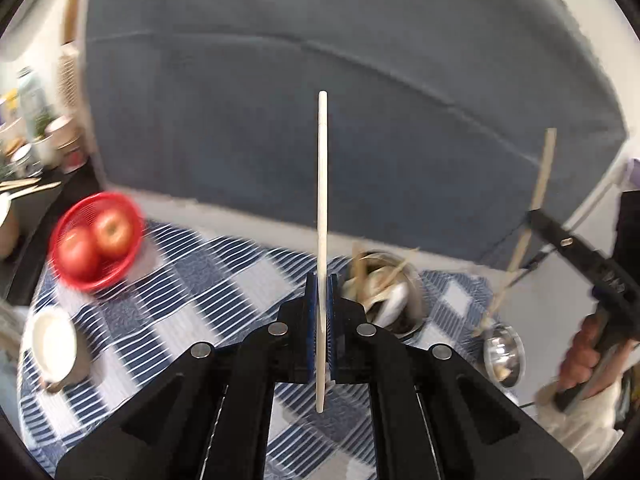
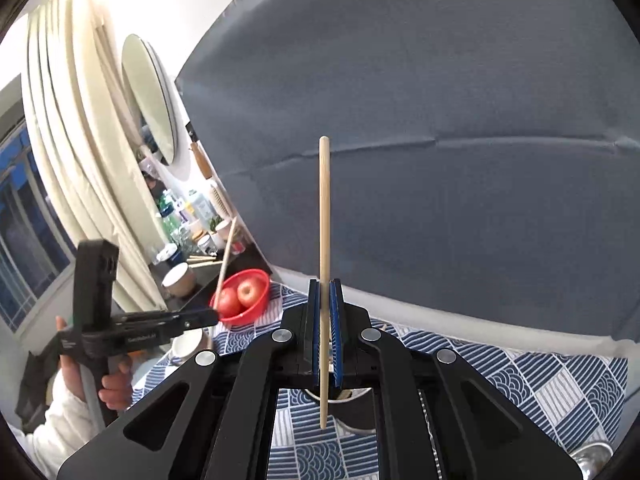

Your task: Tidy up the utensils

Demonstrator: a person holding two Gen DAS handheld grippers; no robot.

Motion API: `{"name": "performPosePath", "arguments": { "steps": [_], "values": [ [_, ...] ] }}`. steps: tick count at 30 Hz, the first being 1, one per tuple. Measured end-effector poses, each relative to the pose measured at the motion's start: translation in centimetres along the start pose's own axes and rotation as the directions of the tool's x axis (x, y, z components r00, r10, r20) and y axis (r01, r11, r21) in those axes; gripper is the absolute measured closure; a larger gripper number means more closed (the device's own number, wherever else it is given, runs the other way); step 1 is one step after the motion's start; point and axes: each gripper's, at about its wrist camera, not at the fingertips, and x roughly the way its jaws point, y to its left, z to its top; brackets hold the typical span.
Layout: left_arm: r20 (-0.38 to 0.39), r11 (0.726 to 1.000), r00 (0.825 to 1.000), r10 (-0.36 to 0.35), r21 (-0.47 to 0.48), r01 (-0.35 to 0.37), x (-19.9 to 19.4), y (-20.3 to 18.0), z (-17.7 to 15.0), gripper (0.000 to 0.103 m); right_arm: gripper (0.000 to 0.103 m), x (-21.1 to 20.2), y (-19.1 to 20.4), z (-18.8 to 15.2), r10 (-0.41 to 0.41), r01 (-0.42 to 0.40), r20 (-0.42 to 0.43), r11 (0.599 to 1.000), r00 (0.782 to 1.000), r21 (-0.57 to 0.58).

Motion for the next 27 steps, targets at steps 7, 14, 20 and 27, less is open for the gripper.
{"name": "performPosePath", "arguments": {
  "steps": [7,14,20,27],
  "values": [
    [0.032,0.991,0.992,-0.122,0.049,0.121,2.5,-2.8,2.4,0.098,0.098,1.6,-0.9,0.4,0.031,-0.032,0.013,0.999,0.999,0.017],
    [0.021,0.973,0.978,-0.206,0.113,0.203,6.4,-4.0,2.2,0.098,0.098,4.1,-2.6,-0.6,0.058,-0.058,0.011,0.997,0.998,0.052],
    [0.018,0.963,0.968,-0.25,0.11,0.247,8.6,-3.7,1.4,0.098,0.098,5.7,-3.1,-1.2,0.062,-0.063,0.026,0.997,0.998,0.038],
    [-0.022,0.971,0.975,-0.22,0.096,0.221,11.2,-3.2,-0.9,0.098,0.098,7.6,-2.9,-3.0,0.054,-0.054,0.001,0.998,0.999,-0.033]
  ]
}}
